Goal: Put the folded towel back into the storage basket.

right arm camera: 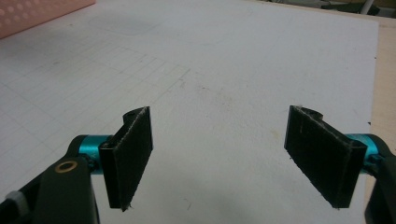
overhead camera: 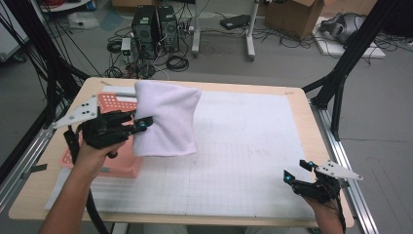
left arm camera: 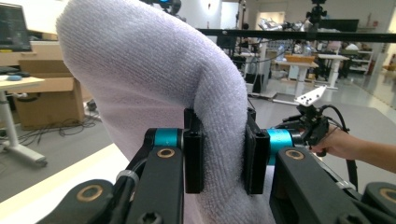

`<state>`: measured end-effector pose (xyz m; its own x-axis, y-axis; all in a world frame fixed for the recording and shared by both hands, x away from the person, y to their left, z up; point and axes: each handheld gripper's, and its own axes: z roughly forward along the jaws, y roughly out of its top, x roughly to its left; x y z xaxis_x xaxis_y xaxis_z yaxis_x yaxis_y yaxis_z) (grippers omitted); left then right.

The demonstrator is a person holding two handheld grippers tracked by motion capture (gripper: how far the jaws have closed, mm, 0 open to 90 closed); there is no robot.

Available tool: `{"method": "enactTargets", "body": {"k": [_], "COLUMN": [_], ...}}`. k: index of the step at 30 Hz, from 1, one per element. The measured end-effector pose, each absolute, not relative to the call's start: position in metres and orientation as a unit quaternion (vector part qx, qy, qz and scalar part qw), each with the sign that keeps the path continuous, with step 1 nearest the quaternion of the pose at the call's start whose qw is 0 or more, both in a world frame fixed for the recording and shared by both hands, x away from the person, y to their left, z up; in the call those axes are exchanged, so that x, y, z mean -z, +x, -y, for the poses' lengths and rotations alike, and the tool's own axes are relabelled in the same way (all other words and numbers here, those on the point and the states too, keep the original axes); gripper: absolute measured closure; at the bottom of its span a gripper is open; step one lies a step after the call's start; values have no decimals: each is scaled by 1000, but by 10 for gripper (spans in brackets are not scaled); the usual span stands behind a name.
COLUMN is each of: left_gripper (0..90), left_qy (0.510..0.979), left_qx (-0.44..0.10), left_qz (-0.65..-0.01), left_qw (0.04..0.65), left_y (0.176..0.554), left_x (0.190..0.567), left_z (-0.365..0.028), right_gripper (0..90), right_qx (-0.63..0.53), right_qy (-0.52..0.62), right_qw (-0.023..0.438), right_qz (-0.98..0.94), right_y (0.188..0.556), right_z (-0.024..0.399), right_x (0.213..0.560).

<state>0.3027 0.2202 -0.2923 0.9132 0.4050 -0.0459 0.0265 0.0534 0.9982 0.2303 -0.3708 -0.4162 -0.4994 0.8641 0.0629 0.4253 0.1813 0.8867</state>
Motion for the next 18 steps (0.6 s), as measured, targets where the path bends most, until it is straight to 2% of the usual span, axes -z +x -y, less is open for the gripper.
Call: {"method": "enactTargets", "body": {"k": [14,16,18], "left_gripper": [745,740,738], "left_qy": [669,669,673], "left_qx": [-145,-139,-132], "left_qz": [-202,-226,-287], "left_qw": [700,694,669], "left_y": [311,315,322], "left_x": [305,314,336], "left_z": [-300,-312,-330], "right_gripper": [225,225,225], "right_qx": [-457,-456,-454], "right_qy": [439,439,438], "right_qw": [241,240,238], "right_qz": [-735,-736,-738], "right_y": [232,232,232], "right_z": [362,360,358], "right_x": [415,416,416]}}
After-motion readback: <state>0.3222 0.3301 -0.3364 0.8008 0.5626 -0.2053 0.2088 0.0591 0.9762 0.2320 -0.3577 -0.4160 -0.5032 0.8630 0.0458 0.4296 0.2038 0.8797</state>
